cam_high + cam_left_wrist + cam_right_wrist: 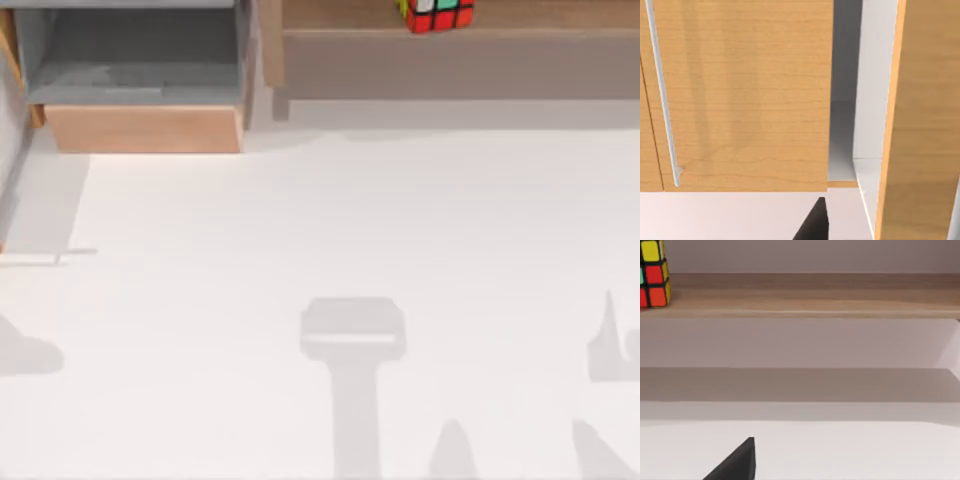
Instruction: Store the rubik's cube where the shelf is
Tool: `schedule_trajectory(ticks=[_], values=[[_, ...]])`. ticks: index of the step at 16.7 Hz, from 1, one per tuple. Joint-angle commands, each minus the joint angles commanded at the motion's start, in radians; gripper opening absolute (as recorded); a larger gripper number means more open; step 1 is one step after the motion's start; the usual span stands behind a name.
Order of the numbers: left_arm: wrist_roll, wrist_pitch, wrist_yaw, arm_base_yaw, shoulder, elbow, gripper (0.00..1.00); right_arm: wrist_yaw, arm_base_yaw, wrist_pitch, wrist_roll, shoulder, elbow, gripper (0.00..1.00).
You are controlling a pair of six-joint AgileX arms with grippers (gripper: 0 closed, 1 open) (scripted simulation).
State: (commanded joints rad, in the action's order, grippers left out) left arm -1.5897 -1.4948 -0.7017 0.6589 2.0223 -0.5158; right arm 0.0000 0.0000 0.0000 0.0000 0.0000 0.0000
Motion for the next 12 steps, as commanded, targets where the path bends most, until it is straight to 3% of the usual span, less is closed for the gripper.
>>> schedule_trajectory(ticks=[5, 12], values=[[0.0, 0.0, 0.0, 0.0, 0.0, 0.0, 0.02, 0.0, 0.0, 0.0, 0.0, 0.0, 0.0, 1.0], [0.0, 0.0, 0.0, 0.0, 0.0, 0.0, 0.0, 0.0, 0.0, 0.0, 0.0, 0.0, 0.0, 1.0]])
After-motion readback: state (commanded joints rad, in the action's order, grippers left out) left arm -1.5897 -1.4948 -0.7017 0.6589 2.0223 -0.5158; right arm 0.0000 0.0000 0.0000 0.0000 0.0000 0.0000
